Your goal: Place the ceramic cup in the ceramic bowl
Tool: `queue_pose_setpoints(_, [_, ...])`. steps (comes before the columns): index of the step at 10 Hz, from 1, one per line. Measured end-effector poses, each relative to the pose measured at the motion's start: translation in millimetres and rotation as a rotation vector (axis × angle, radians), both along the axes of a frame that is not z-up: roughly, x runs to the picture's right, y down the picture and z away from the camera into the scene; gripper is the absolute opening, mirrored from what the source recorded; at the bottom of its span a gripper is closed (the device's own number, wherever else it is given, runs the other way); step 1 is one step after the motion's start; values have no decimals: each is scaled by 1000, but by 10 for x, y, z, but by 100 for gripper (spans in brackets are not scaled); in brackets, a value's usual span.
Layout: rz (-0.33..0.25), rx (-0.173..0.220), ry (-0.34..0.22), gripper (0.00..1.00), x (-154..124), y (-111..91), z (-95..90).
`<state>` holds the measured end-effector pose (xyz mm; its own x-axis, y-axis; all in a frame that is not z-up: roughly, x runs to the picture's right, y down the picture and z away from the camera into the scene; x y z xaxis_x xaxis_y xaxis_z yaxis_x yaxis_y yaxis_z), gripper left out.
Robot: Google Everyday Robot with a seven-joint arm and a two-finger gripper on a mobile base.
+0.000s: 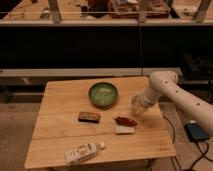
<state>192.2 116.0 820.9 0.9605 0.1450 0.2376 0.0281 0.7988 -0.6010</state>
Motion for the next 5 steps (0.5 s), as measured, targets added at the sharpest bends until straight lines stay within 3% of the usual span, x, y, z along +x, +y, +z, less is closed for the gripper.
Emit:
queue_pose_setpoints(1, [6,5,0,28,10,-43,26])
queue_pose_setpoints(4, [12,12,-14,26,9,-283,-129])
queue_pose_setpoints(5, [14,28,-22,19,-20,-404,-182])
